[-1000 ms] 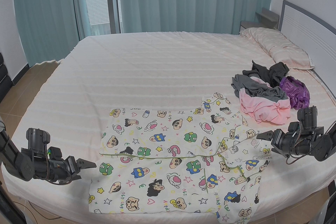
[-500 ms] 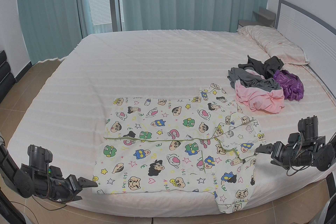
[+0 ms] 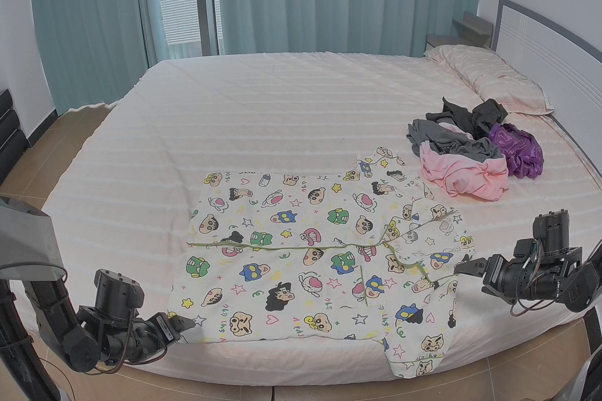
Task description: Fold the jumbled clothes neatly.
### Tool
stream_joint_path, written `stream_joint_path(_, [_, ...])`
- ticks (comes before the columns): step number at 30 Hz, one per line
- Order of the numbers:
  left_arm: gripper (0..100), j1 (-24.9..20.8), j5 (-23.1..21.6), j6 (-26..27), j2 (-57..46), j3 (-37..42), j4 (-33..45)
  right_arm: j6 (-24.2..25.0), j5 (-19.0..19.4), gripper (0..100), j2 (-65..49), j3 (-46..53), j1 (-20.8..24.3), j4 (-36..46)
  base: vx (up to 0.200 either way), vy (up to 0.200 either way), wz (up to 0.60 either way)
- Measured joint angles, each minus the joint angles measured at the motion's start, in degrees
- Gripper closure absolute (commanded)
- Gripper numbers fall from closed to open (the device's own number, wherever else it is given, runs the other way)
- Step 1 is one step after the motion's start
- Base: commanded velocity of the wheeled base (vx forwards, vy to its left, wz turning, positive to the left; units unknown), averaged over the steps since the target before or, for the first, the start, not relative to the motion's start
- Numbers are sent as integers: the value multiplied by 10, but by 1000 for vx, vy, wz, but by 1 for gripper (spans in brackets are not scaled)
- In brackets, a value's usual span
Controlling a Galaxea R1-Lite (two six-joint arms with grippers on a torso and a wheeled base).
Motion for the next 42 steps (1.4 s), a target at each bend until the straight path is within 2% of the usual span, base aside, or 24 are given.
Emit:
stream_joint_path(4, [0, -14, 14, -1, 30, -4, -7, 0, 9, 0, 1, 0, 0, -2, 0, 0, 0])
stream_joint_path(12, [0, -14, 15, -4, 52, -25, -8, 0, 11, 0, 1, 0, 0, -2, 0, 0, 0])
stream_joint_path(13, [100, -13, 16, -4, 55, -28, -8, 0, 11, 0, 1, 1, -1, -2, 0, 0, 0])
stream_joint_path(19, [100, -10, 34, -24, 65, -45, -8, 0, 11, 0, 3, 1, -2, -2, 0, 0, 0])
stream_joint_path(27, [100, -2, 37, -27, 49, -42, -8, -7, 9, 0, 14, 1, -2, -2, 0, 0, 0])
stream_joint_path(37, [100, 12, 36, -28, -14, -50, -7, -54, 7, 0, 80, -9, 6, -2, 0, 0, 0])
stream_joint_path(42, [100, 17, 34, -29, -34, -54, -7, -62, 6, 0, 127, -40, 13, -1, 0, 0, 0])
